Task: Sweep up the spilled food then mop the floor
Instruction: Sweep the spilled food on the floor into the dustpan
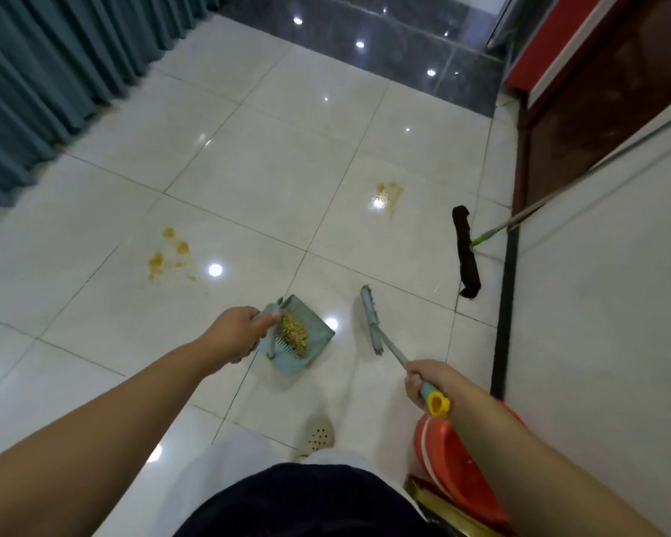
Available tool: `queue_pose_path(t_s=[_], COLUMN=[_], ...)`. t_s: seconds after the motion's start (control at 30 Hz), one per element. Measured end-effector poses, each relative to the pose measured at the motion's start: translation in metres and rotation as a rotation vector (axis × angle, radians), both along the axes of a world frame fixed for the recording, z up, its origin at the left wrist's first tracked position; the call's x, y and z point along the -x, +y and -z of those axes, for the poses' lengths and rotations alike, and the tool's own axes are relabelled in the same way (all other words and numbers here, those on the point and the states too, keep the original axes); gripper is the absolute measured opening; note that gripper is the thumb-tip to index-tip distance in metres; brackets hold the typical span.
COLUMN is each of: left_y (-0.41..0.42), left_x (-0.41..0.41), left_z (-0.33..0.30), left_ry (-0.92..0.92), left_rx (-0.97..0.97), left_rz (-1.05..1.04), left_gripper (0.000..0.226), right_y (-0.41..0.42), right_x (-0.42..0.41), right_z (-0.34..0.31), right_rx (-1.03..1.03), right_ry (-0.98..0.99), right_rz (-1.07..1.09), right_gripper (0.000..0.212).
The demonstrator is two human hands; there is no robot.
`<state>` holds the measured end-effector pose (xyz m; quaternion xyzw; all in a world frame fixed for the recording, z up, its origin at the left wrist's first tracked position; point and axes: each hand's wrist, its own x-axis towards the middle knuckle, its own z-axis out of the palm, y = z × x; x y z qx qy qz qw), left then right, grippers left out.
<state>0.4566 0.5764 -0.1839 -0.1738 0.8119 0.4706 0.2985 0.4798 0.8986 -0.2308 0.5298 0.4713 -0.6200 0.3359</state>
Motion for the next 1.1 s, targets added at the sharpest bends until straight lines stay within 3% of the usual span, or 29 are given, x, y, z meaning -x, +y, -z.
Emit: queue_pose_path(t_s=[0.27, 0.63, 0.9, 1.0, 1.1], left_y=[0.022, 0.024, 0.036, 0.043, 0.053], left_x=[0.111, 0.28, 0.348, 0.362, 0.369], left_z=[0.016, 0.027, 0.042, 0.044, 0.045], left_ry=[0.012, -0.034, -0.047, -0.029, -0.021], left_rx=[0.017, 0.019, -0.025, -0.022, -0.046], left_rz=[0.16, 0.579, 0.634, 0.631, 0.627], left_gripper=[0.044, 0.051, 0.051, 0.052, 0.052], right_y=[0.045, 0.036, -0.025, -0.043, -0.054], right_x=[0.063, 0.159, 0.176, 0.162, 0.145], right_z=[0.011, 0.031, 0.064, 0.056, 0.042], right_rx=[-0.073, -0.158, -0.103, -0.078, -0.039], right_ry=[-0.026, -0.091, -0.205, -0.278, -0.293], right_rz=[0.131, 0.28, 0.227, 0.202, 0.21], right_gripper=[0.015, 0.023, 0.019, 0.013, 0.02])
